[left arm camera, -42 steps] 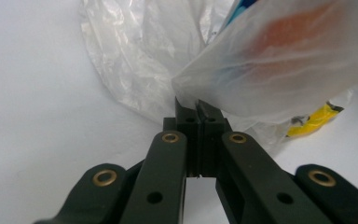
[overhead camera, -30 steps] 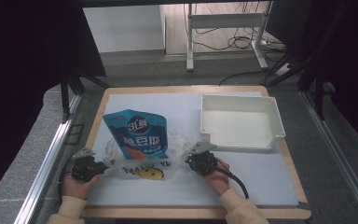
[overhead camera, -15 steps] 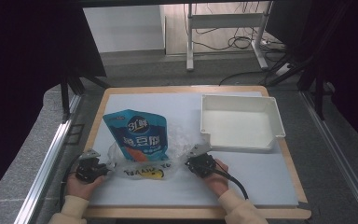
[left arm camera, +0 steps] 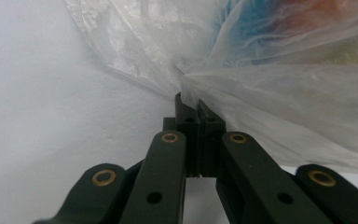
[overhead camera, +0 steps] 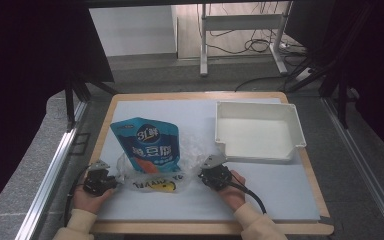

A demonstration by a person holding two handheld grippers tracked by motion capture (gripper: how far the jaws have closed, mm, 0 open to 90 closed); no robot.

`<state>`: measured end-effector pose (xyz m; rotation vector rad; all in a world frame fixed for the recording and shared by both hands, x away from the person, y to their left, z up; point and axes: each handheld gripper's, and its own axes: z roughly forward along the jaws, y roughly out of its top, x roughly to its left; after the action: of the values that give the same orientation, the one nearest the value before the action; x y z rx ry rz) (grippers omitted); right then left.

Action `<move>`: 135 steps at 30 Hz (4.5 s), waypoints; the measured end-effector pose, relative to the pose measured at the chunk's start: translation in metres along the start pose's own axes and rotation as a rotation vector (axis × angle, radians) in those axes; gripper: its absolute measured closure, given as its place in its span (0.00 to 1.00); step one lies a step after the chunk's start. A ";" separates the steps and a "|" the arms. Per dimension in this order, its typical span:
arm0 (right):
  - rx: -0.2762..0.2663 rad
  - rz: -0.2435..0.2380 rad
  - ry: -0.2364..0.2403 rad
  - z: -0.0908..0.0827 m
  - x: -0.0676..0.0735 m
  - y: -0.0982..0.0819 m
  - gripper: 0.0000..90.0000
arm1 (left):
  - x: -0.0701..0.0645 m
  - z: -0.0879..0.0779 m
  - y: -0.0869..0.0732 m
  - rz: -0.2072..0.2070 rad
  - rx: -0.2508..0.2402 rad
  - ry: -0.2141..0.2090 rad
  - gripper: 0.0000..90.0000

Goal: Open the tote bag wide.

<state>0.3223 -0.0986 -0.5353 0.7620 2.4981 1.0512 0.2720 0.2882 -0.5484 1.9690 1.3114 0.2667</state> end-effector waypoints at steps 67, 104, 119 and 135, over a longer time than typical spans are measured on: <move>-0.106 0.042 0.156 -0.039 -0.023 0.093 0.49 | 0.002 0.001 0.001 -0.001 0.001 -0.016 1.00; -0.111 0.149 0.123 -0.015 -0.030 0.077 0.98 | -0.009 -0.066 -0.012 0.061 -0.210 -0.009 0.20; -0.104 0.136 0.116 -0.015 -0.027 0.079 0.98 | -0.038 -0.115 0.051 0.132 -0.325 0.063 0.31; -0.107 0.122 0.107 -0.018 -0.026 0.080 0.98 | -0.005 -0.076 0.071 0.064 -0.228 0.004 0.45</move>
<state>0.3625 -0.0773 -0.4628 0.8556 2.4851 1.2887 0.2786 0.3049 -0.4461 1.8201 1.1665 0.4317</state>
